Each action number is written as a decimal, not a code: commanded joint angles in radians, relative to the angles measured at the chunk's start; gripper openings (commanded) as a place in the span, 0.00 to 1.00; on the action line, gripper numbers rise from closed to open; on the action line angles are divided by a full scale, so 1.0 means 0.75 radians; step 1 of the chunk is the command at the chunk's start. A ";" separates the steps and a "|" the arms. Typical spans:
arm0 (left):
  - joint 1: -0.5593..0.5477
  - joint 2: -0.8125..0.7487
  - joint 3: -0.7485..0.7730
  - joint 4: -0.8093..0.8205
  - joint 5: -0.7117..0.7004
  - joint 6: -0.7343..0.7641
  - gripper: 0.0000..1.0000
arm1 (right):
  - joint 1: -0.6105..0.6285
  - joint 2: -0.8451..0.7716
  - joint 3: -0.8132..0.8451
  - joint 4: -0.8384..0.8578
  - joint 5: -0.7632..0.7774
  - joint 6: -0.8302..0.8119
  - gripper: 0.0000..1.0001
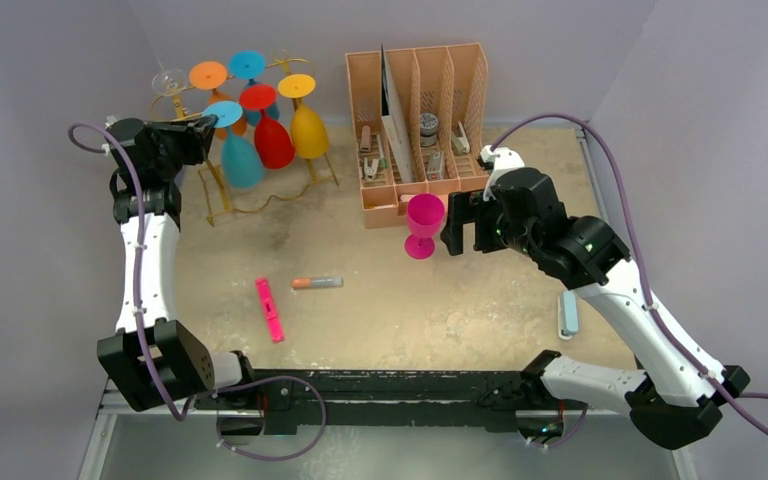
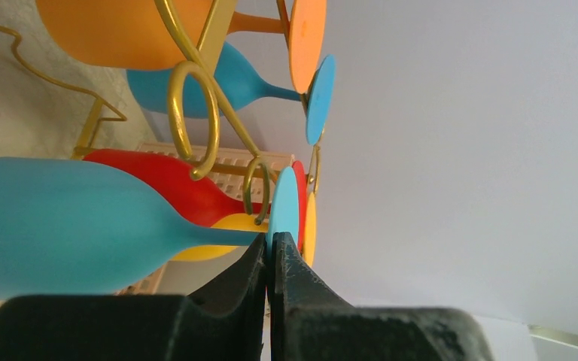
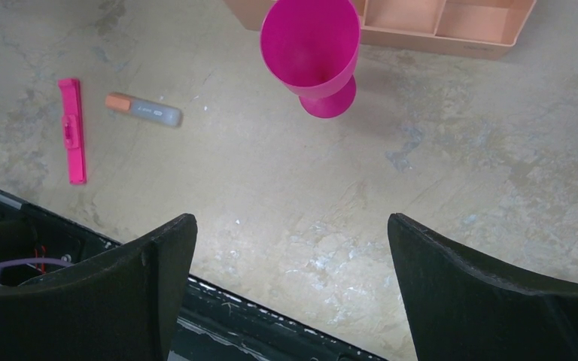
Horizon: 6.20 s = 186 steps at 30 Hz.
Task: Take the wine glass off the wine glass rack
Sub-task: Pick up the wine glass from the wine rack, then place the wine glass at the center of the board.
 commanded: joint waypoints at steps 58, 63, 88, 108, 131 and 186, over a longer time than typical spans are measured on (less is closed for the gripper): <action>-0.869 -0.363 -0.377 0.241 0.875 1.031 0.00 | -0.080 0.092 -0.115 0.611 -0.989 0.382 0.86; -0.939 -0.326 -0.380 0.337 0.885 0.980 0.00 | -0.144 0.136 -0.161 0.713 -1.122 0.486 0.71; -0.994 -0.289 -0.364 0.369 0.919 0.929 0.08 | -0.158 0.173 -0.210 0.849 -1.327 0.470 0.00; -1.171 -0.216 -0.206 -0.050 0.837 1.126 0.50 | -0.157 0.105 -0.231 0.922 -1.251 0.354 0.00; -1.176 -0.274 -0.228 -0.050 0.804 1.174 0.00 | -0.159 0.020 -0.273 0.841 -1.160 0.288 0.13; -1.174 -0.721 -0.450 -0.607 1.104 2.601 0.00 | -0.317 0.562 0.237 0.665 -1.768 0.561 0.68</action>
